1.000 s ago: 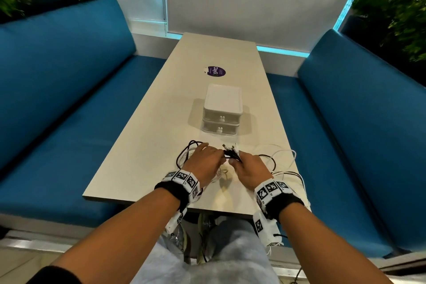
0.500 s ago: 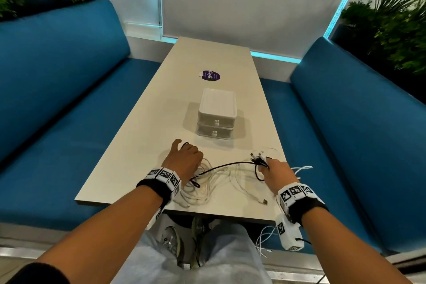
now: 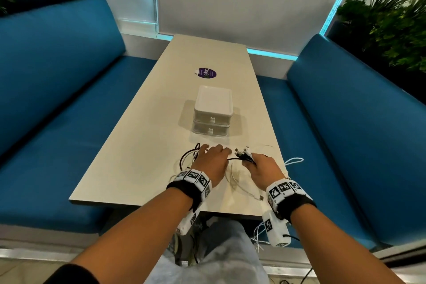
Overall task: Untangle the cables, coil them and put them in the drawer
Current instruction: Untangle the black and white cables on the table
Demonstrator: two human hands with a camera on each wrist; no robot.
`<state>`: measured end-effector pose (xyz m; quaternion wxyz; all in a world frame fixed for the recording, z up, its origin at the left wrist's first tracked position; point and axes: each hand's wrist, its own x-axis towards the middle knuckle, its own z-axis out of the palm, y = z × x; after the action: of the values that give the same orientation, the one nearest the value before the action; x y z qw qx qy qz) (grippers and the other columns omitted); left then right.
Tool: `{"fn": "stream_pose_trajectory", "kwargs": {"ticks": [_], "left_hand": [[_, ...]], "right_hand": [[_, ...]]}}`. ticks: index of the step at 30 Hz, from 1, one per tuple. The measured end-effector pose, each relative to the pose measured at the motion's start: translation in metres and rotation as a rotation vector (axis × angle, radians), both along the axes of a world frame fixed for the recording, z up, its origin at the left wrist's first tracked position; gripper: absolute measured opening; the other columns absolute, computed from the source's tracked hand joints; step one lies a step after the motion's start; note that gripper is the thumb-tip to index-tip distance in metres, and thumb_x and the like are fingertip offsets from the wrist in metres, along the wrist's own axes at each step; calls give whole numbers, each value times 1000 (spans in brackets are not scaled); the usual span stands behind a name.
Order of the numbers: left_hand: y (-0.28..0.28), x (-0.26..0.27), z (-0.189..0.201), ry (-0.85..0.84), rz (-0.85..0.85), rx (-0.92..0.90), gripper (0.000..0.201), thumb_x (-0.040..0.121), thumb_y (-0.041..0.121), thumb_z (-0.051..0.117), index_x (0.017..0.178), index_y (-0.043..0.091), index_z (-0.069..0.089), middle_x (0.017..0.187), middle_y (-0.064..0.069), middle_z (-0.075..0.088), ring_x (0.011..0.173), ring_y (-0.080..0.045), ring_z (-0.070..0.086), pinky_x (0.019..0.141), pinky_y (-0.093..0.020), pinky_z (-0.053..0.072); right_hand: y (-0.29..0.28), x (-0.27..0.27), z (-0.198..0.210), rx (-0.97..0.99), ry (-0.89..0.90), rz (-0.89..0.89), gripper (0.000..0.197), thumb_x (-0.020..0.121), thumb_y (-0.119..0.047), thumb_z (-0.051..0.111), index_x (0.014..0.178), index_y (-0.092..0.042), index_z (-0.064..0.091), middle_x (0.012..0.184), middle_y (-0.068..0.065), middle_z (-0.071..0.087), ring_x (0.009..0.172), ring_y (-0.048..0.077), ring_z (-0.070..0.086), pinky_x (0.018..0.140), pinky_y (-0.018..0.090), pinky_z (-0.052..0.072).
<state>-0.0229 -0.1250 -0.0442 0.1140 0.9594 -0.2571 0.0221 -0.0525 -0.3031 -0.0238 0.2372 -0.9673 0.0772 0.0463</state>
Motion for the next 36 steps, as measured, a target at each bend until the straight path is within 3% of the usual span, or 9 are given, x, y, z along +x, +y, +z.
{"fn": "stream_pose_trajectory", "kwargs": {"ticks": [4,10,15,19,22,25,29,32,36], "left_hand": [[8,2,-5,-36,-14,204,30,104,34,35,112,22,61,109,0,56,108,-24,55,113,-49,16],[31,13,-2,-15,45,206,31,104,39,29,108,26,56,106,2,65,113,-21,54,115,-54,9],[63,26,3,-31,80,298,23,103,34,35,114,33,56,111,10,60,118,-17,49,113,-52,7],[52,16,10,-75,71,311,33,102,34,30,115,29,60,109,7,63,118,-19,48,115,-55,7],[44,11,7,-73,47,327,36,102,35,29,116,27,61,111,6,65,120,-22,48,115,-55,7],[40,7,4,-102,17,344,34,102,35,32,111,24,63,107,5,68,117,-23,51,113,-54,12],[36,2,2,-117,-6,336,25,96,33,46,98,22,68,101,4,68,113,-22,52,112,-53,15],[34,-1,4,-125,-26,307,22,94,29,48,103,21,67,105,4,66,114,-22,51,112,-52,17],[34,-3,6,-118,-46,158,30,101,31,37,107,20,64,115,3,61,122,-18,46,112,-46,20]], "right_hand": [[-1,-2,2,-38,11,26,25,98,-35,51,102,-14,63,91,8,63,79,24,54,68,30,39],[4,-4,1,-76,15,48,24,100,-32,45,106,-15,61,97,12,64,87,32,61,74,37,50],[-11,-2,9,-136,39,-57,25,100,-33,44,108,-17,60,97,13,63,77,30,58,69,35,49],[6,7,10,-66,-12,-147,24,99,-20,38,117,-7,49,109,20,61,95,39,60,73,36,44],[18,9,16,58,-126,-204,28,103,-24,34,115,-3,48,110,24,60,98,42,58,78,39,45],[31,8,16,129,-218,-143,32,104,-31,34,106,-4,53,100,24,63,92,42,60,76,40,47],[47,5,9,151,-209,37,34,103,-37,37,115,-12,58,98,18,67,91,38,61,75,40,49],[57,0,0,14,-85,213,32,103,-33,38,113,-10,58,102,18,67,96,37,60,74,38,46],[61,1,-5,-117,-41,193,29,101,-34,37,110,-14,56,103,16,63,96,36,59,71,36,44]]}}
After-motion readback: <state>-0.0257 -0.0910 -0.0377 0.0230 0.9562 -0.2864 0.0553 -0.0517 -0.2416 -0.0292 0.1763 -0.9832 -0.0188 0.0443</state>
